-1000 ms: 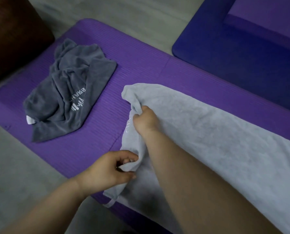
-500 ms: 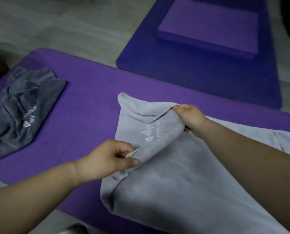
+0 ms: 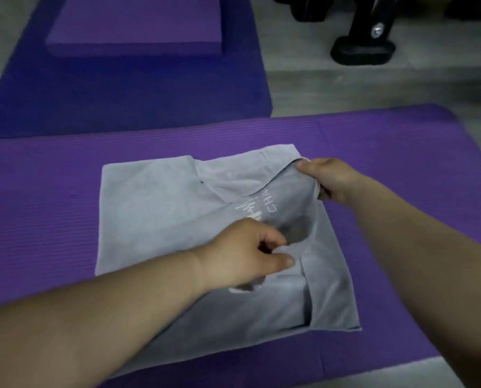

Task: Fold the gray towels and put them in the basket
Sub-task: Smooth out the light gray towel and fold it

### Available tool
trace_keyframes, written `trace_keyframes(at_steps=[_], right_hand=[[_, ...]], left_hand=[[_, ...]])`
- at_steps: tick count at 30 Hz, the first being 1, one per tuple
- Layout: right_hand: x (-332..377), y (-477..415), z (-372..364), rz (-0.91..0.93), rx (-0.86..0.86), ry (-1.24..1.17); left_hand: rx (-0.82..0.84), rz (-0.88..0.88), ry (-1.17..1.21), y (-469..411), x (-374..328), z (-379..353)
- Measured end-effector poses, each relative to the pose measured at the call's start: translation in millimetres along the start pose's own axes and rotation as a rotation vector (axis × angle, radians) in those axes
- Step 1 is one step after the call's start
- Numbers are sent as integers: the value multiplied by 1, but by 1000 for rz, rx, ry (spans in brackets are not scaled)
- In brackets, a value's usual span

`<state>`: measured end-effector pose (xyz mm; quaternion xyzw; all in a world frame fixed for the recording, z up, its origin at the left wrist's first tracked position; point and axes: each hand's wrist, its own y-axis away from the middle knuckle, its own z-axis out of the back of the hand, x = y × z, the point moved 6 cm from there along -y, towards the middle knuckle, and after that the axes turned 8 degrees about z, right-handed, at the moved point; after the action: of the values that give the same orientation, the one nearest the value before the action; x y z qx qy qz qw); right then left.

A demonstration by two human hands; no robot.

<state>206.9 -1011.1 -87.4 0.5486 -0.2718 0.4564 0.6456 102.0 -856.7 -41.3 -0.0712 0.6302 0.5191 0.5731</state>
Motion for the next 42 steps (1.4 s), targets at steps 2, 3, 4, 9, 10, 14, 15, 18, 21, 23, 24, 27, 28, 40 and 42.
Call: trace_keyframes(at_steps=[2,3,4,9,10,14,15,18,21,23,24,27,28,40,42], right_hand=[[-27,6,16,-55,10,-49],[-43,11,21,-94,-23,-90],[-61,16,24,-130,-73,-128],[-130,69,22,-146,-426,-106],[-139,83,18,-177,-430,-88],[-145,133,-10,-361,-69,-170],[-143,142,-13,-378,-3,-193],[-148,151,-12,-373,32,-70],[-162,148,-5,-367,-38,113],[-172,148,-1,-375,-131,15],[-174,148,1,-362,-183,-62],[-170,142,-1,-280,-251,-123],[-169,139,-3,-258,-241,-95],[-171,148,-11,-291,-156,-102],[-173,151,-10,-291,-144,-112]], left_hand=[[2,-11,-122,-16,3,-34],[1,-13,-208,-22,9,-48],[-9,-6,-278,-28,17,-56],[-119,109,-386,-42,67,-68],[-102,119,-384,-46,72,-72],[173,108,-128,-59,62,-102],[227,129,-111,-61,60,-108],[130,53,-229,-71,53,-96],[-227,-76,-570,-85,50,-50],[-356,-70,-765,-96,56,-19],[-384,-41,-836,-103,61,-5],[-338,46,-953,-122,74,23],[-331,49,-954,-127,75,29],[-432,14,-1200,-155,50,68],[-381,23,-1175,-157,50,72]])
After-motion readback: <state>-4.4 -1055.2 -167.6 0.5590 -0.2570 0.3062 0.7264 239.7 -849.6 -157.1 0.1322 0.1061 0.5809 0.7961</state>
